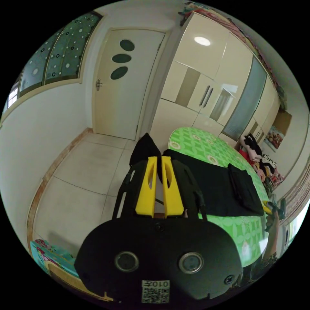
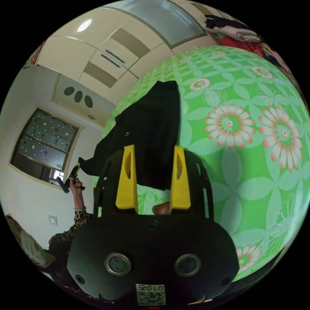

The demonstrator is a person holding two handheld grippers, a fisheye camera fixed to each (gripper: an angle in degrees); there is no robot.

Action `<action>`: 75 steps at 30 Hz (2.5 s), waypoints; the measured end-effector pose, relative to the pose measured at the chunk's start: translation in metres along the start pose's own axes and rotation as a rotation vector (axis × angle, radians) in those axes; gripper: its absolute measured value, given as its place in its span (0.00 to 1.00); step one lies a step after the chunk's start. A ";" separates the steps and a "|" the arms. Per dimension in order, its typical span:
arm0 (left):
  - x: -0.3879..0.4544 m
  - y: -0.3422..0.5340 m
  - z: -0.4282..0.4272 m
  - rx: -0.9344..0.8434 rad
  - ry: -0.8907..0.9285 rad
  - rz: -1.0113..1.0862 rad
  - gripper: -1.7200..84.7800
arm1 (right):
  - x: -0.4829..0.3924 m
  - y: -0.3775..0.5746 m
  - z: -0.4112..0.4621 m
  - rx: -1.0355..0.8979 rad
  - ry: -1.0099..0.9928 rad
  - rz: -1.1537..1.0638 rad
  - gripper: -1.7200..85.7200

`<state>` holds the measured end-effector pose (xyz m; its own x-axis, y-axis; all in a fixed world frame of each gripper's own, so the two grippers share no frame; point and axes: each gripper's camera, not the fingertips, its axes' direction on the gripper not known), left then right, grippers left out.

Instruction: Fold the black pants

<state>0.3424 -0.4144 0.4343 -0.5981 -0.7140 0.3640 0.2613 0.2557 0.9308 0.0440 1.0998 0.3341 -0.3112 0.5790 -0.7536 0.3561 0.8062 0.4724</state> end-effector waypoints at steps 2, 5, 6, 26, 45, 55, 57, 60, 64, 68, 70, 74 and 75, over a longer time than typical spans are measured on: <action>0.007 0.003 -0.007 0.014 0.015 0.029 0.03 | -0.016 -0.012 0.012 -0.039 0.092 -0.011 0.12; 0.015 0.007 -0.002 -0.020 0.023 0.031 0.03 | -0.041 -0.025 0.018 -0.089 0.156 -0.111 0.07; 0.016 0.008 -0.001 -0.027 0.022 0.023 0.03 | -0.050 -0.028 0.009 -0.072 0.115 -0.156 0.06; 0.126 0.104 -0.048 -0.030 0.305 0.200 0.02 | -0.039 0.153 -0.145 0.230 0.320 0.014 0.07; -0.175 0.250 -0.156 -0.053 0.419 -0.430 0.02 | -0.319 0.171 0.092 -0.135 -0.329 -0.480 0.16; -0.215 0.328 -0.147 -0.164 0.579 -0.535 0.02 | -0.561 0.215 0.226 -0.318 -0.098 -0.821 0.20; -0.223 0.336 -0.153 -0.153 0.594 -0.544 0.02 | -0.597 0.225 0.246 -0.331 -0.042 -0.874 0.20; -0.236 0.349 -0.164 -0.146 0.596 -0.547 0.02 | -0.646 0.241 0.276 -0.304 0.086 -0.936 0.19; -0.256 0.370 -0.175 -0.134 0.618 -0.572 0.02 | -0.694 0.257 0.316 -0.267 0.325 -0.994 0.18; -0.274 0.391 -0.178 -0.128 0.637 -0.606 0.02 | -0.720 0.273 0.345 -0.273 0.461 -1.043 0.15; -0.280 0.398 -0.179 -0.119 0.652 -0.617 0.02 | -0.732 0.282 0.359 -0.197 0.639 -1.093 0.12; -0.289 0.407 -0.181 -0.111 0.665 -0.619 0.02 | -0.743 0.274 0.355 -0.157 0.646 -1.080 0.07; -0.290 0.408 -0.181 -0.109 0.667 -0.619 0.02 | -0.746 0.263 0.343 -0.116 0.635 -1.046 0.06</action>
<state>0.7596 -0.2213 0.7025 -0.1023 -0.9402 -0.3248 0.1299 -0.3363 0.9327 0.6722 0.8389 0.8635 -0.7847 -0.4230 -0.4531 -0.3932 0.9048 -0.1636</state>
